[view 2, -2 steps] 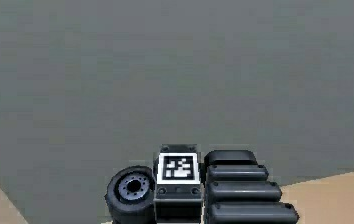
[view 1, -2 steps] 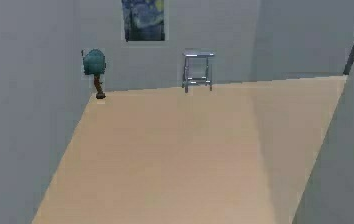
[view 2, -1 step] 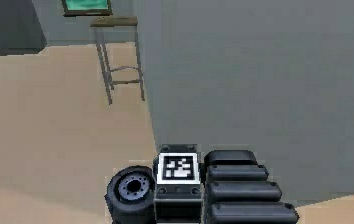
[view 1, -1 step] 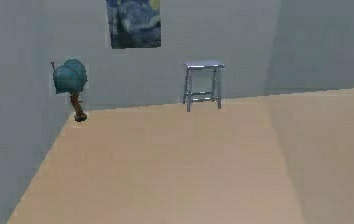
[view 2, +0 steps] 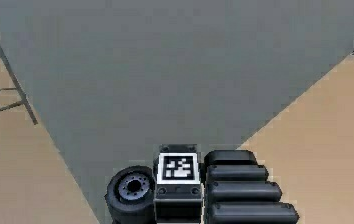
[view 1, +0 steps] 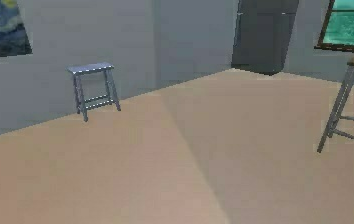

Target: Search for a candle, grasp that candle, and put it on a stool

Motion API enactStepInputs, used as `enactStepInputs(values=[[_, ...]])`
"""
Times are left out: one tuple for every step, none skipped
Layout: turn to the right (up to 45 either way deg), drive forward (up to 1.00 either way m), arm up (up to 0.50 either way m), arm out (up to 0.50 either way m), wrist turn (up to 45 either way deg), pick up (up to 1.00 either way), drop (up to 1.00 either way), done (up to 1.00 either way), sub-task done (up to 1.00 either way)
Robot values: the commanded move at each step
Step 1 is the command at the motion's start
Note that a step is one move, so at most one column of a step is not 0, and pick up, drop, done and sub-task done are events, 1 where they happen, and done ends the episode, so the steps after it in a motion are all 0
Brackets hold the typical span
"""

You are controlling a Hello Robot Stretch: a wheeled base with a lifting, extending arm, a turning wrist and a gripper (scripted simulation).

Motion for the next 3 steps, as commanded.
enactStepInputs(values=[[0.0, 0.5, 0.0, 0.0, 0.0, 0.0, 0.0, 0.0, 0.0], [27.0, 0.0, 0.0, 0.0, 0.0, 0.0, 0.0, 0.0, 0.0], [0.0, 1.0, 0.0, 0.0, 0.0, 0.0, 0.0, 0.0, 0.0]])
